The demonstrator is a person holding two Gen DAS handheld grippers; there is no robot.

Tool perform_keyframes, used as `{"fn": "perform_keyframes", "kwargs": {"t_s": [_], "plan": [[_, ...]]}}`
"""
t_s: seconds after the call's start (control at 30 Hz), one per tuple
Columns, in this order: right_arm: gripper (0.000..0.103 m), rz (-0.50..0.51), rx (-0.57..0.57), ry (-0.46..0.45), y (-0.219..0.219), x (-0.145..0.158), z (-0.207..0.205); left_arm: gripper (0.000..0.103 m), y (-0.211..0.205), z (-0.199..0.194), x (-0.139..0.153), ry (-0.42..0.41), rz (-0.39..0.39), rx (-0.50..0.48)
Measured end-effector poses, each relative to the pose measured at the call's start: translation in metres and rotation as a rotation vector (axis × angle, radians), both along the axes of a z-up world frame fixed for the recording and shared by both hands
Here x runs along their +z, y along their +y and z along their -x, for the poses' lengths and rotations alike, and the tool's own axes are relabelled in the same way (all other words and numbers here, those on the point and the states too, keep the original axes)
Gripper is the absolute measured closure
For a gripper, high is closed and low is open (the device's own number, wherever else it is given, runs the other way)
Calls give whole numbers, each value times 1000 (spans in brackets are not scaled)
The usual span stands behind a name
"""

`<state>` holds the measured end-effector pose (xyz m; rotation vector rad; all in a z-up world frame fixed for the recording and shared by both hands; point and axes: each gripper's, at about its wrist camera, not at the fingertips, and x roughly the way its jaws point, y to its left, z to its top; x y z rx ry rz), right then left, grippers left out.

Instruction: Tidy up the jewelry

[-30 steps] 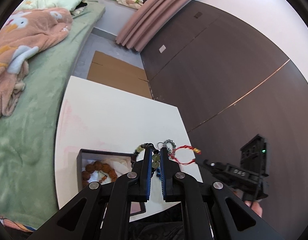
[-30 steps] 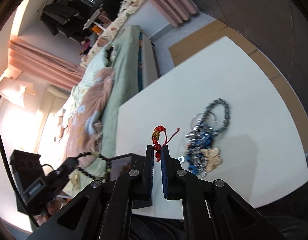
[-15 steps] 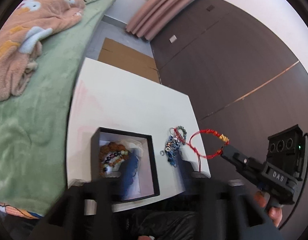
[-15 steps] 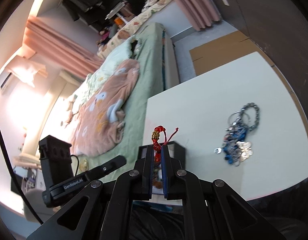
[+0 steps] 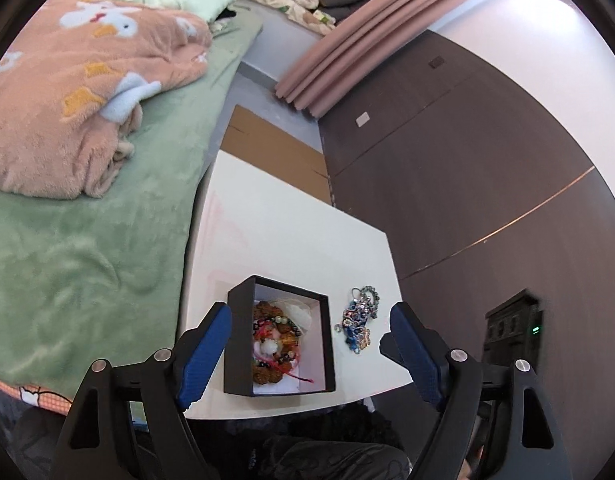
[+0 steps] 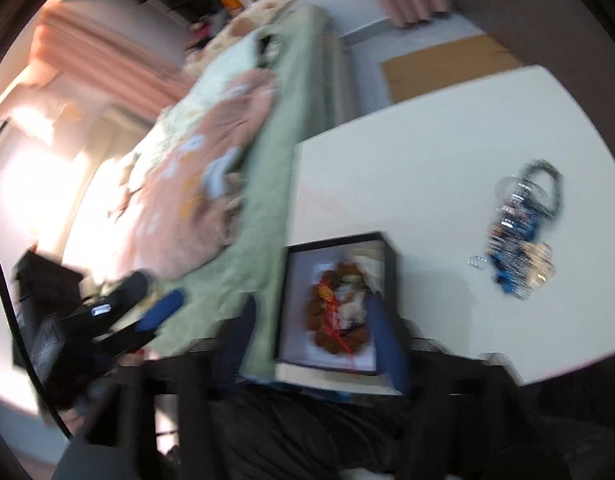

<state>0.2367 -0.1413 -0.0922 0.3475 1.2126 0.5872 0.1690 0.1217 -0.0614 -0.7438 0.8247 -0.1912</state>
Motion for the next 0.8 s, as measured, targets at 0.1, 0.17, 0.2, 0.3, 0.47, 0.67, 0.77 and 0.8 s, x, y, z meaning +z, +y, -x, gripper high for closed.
{"fn": "perform_keyframes", "kwargs": {"t_s": [0.1, 0.17, 0.2, 0.3, 0.47, 0.67, 0.77, 0.8], "plan": [[39, -43, -15, 9, -20, -2, 8, 21, -6, 3, 6, -9, -8, -7], [39, -54, -34, -10, -36, 3, 15, 21, -13, 3, 9, -11, -6, -18], [39, -51, -47, -25, -44, 7, 18, 21, -19, 3, 11, -15, -8, -28], [39, -66, -110, -52, -79, 17, 24, 21, -39, 0, 16, -26, -21, -65], [39, -72, -200, -70, -127, 29, 30, 21, -75, -3, 21, -36, -34, -123], [39, -97, -263, -83, -172, 34, 39, 22, -113, -11, 23, -36, -62, -177], [39, -107, -285, -82, -187, 31, 42, 24, -133, -17, 20, -31, -80, -210], [39, -109, -292, -80, -192, 30, 43, 25, -138, -19, 18, -25, -83, -218]]}}
